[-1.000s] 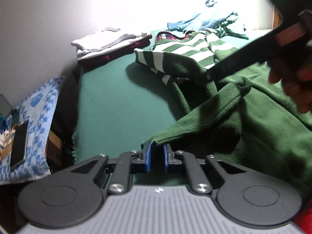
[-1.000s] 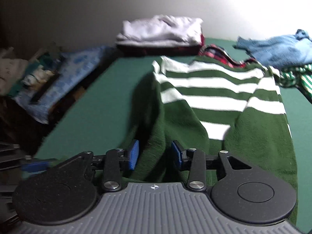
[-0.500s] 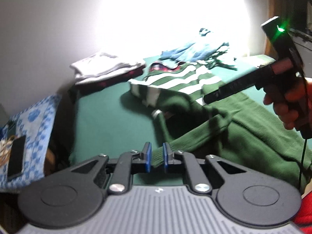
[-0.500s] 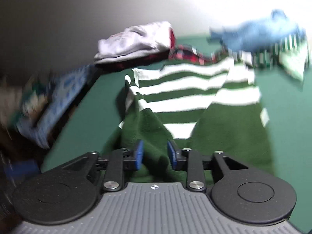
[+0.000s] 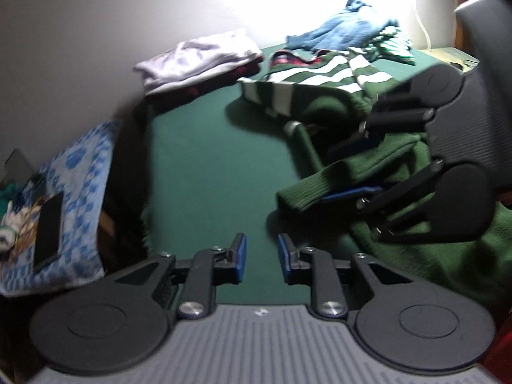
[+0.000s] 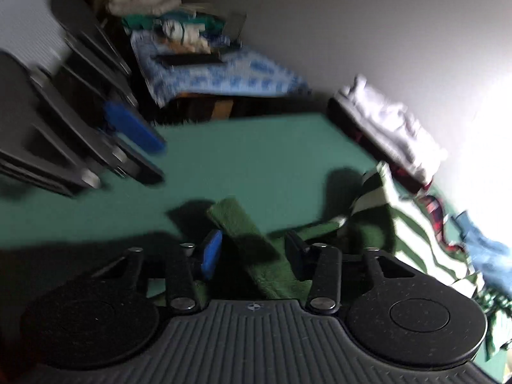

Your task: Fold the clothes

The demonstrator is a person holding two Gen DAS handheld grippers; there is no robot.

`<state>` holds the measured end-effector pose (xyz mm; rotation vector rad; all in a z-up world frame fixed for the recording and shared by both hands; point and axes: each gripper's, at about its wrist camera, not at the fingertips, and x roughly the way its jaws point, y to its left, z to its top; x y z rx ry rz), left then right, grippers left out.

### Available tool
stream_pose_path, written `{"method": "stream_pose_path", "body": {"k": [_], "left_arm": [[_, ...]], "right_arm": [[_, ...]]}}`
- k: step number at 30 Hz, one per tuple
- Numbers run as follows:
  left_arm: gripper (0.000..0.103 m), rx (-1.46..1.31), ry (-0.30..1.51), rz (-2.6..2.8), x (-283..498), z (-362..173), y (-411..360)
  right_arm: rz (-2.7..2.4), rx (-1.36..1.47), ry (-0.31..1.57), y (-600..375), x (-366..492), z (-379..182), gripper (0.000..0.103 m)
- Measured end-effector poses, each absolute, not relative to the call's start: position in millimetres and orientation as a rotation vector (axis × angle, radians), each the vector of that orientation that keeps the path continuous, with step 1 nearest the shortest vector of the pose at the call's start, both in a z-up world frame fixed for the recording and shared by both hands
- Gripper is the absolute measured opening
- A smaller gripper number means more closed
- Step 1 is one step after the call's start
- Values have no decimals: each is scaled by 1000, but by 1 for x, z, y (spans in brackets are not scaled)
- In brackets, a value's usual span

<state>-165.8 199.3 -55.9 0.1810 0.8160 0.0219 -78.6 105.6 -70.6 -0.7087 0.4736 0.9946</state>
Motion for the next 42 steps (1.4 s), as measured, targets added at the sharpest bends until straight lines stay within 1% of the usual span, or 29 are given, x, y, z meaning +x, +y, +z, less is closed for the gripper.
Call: {"method": "stream_pose_path", "body": {"k": [1,3,6,9,11,14,17,19,23,26,28,30,31,35,38,41,42], "left_arm": [[27,177,817,24,-167,-56,199],[29,168,818,29,-170,-58,199],[29,195,812,15,-170,-59,190],[35,225,789,-33,-163,-57,174],[36,249,766,-77,-155,-55,157],[38,299,726,-145,-140,-53,128],[39,378,712,-196,-122,-59,99],[41,419,707,-217,-109,-66,83],[42,480,719,-207,-80,-83,60],[42,467,750,-146,-61,-92,57],[43,444,767,-96,-53,-95,63],[53,416,774,-43,-48,-95,71],[55,402,778,-17,-46,-95,76],[55,350,798,61,-43,-93,94],[56,305,809,99,-47,-90,105],[54,308,817,129,-50,-91,109],[54,309,823,137,-50,-92,109]], "right_arm": [[982,-704,497,109,-75,-73,19],[971,-627,524,104,-67,-67,11],[949,-376,567,76,-49,-39,10],[896,-64,590,32,-28,-12,10],[852,127,578,-2,-16,3,10],[777,334,530,-47,-7,20,10],[707,479,483,-82,1,30,10],[651,504,494,-97,3,26,10],[537,549,516,-125,7,16,10],[450,582,532,-146,10,8,10],[393,603,542,-161,12,3,10],[358,578,561,-172,9,-3,10],[343,555,566,-174,9,-7,10],[282,476,592,-183,11,-26,10],[248,429,675,-189,23,-45,10],[230,377,762,-195,30,-61,18],[226,366,787,-197,31,-66,23]]}}
